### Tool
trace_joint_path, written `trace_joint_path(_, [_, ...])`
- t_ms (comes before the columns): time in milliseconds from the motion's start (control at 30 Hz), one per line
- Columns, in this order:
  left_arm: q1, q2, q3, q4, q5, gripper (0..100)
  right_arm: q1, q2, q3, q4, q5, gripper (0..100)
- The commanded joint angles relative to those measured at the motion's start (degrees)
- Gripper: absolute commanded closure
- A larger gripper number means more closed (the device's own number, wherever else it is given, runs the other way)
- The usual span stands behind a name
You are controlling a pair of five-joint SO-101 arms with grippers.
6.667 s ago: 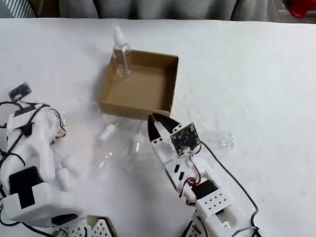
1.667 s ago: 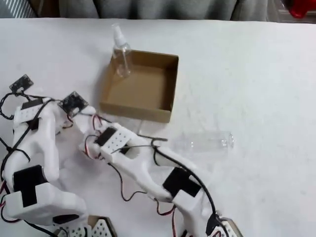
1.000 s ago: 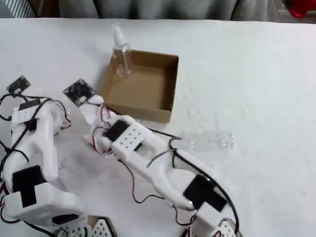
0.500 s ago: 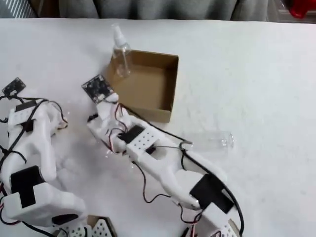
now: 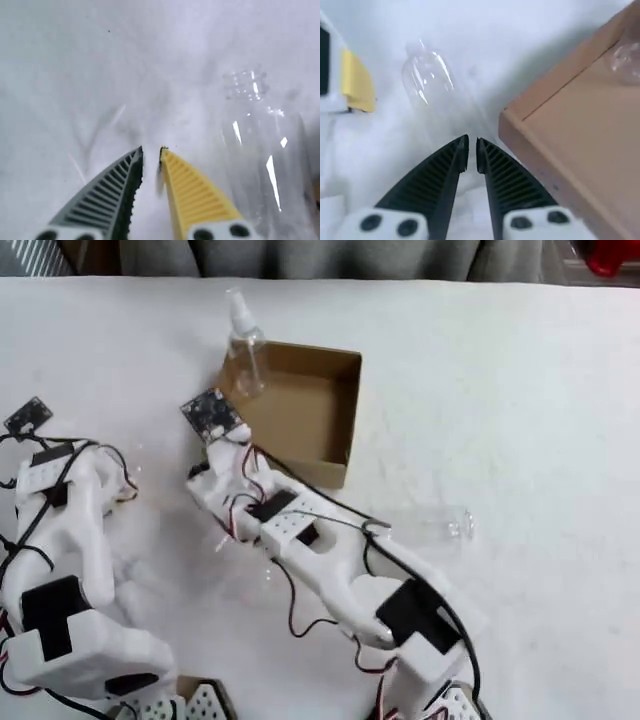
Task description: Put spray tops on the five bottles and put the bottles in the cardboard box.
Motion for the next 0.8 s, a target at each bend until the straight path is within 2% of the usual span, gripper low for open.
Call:
trace_joint_path(0, [-0.48, -0.75, -0.62, -1.41, 0.44, 93, 0.92, 0.84, -1.32, -3.12, 0.09, 98.3])
trace_joint_path(133, [-0.48, -0.75, -0.7, -1.41, 0.35, 93, 0.92, 0.22, -1.49, -3.03, 0.09, 98.3])
trace_joint_path(400, [-0.48, -0.75, -0.7, -1.41, 0.35, 93, -0.75, -7.16, -1.58, 6.9, 0.09, 98.3])
trace_joint_path(767, [-0.57, -0.75, -0.35, -1.41, 0.26, 93, -2.33, -7.25, -1.32, 6.81, 0.09, 98.3])
